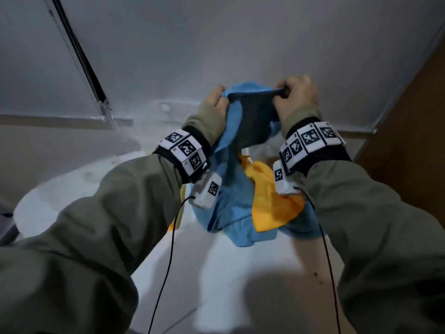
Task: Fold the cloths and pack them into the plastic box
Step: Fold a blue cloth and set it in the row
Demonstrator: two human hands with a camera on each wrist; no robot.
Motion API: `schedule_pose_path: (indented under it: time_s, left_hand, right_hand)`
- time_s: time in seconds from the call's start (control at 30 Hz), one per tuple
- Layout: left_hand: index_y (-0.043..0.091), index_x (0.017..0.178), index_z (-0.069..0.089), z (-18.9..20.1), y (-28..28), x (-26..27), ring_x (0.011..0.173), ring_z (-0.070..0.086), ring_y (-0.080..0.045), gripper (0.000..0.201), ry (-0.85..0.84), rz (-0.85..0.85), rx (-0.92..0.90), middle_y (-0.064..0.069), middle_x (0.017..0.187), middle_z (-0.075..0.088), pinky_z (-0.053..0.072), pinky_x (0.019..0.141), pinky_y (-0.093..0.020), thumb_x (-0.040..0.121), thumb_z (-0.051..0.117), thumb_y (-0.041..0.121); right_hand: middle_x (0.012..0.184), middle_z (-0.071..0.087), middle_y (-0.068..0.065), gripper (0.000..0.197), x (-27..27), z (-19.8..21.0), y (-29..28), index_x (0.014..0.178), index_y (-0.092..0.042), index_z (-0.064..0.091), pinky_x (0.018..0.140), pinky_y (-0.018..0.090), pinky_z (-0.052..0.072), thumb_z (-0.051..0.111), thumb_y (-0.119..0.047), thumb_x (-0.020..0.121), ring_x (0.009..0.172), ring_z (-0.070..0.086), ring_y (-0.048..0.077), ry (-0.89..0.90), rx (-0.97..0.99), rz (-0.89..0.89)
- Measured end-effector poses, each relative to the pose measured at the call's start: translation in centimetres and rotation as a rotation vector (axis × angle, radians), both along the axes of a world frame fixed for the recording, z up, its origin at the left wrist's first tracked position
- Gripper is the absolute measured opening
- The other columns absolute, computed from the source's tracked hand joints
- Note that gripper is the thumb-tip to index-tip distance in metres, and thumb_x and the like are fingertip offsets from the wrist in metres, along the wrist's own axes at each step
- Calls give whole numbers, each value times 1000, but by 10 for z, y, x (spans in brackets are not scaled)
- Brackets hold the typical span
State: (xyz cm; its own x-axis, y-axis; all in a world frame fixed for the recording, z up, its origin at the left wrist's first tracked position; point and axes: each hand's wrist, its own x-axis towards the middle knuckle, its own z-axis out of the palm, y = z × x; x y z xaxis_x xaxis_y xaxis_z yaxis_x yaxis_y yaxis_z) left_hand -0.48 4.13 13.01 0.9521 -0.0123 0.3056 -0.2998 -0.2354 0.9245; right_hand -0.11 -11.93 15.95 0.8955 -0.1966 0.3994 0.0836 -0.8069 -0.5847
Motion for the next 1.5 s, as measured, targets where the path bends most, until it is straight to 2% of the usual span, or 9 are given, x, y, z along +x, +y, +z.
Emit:
schedule_pose_path:
  time_s: [0.13,0.23,0.33,0.67,0.83,1.03,1.2,1.3,1.5]
  left_hand:
    - [21,98,47,26,22,-5,79,53,-12,49,24,-140,98,1,88,54,47,72,-19,62,69,46]
    - [14,126,38,30,44,-4,89,56,-21,70,5,-44,444,-6,103,54,51,82,-34,66,75,12]
    - [11,120,46,32,69,-3,71,50,-18,46,31,71,423,0,85,51,46,63,-25,77,58,0]
    - [4,111,63,29,100,-4,87,57,-20,29,115,56,216,-10,95,62,52,87,-37,83,65,13]
    - [15,94,64,35,66,-9,81,63,-19,38,177,-52,365,-6,89,67,50,78,-30,81,60,51]
    - [26,75,55,32,74,-18,60,56,-4,35,240,-186,330,5,71,56,46,59,-16,58,68,53]
    - [15,90,57,13,92,-14,78,61,-18,41,380,-263,480,2,83,63,54,69,-26,61,80,-1]
    - [10,99,64,-4,105,-6,88,61,-25,36,430,-128,558,-9,92,64,53,84,-38,67,77,3]
    - [7,102,63,-32,128,0,89,54,-25,31,433,-3,721,-11,92,56,42,80,-29,73,73,14]
  right_hand:
    - [124,45,14,21,-6,8,-7,101,-13,65,99,30,34,57,-20,83,118,42,31,-173,-16,-86]
    - [99,56,5,15,-7,19,-3,101,-17,58,83,29,42,53,-19,87,96,56,24,-131,151,-21]
    - [88,53,-1,20,-8,23,-4,105,-14,58,70,22,36,54,-22,88,82,49,16,-109,171,-35]
    - [117,55,3,37,-11,22,0,118,-23,55,98,33,42,55,-12,82,111,50,25,52,6,-83]
    - [139,36,8,91,-31,3,64,144,-31,27,106,42,37,75,-16,68,125,41,31,58,-311,414]
    - [77,50,-9,46,-31,-3,65,122,-25,53,65,7,42,56,-2,82,71,50,3,-5,252,565]
    - [78,59,5,11,-24,1,64,79,-12,61,77,33,47,57,-15,89,81,54,17,83,455,382]
    - [81,64,10,50,-12,0,55,74,-5,57,85,42,54,57,-54,83,81,61,23,88,614,191]
    - [76,49,4,31,0,-3,41,67,-12,56,73,36,46,59,-35,88,75,45,17,-9,708,36]
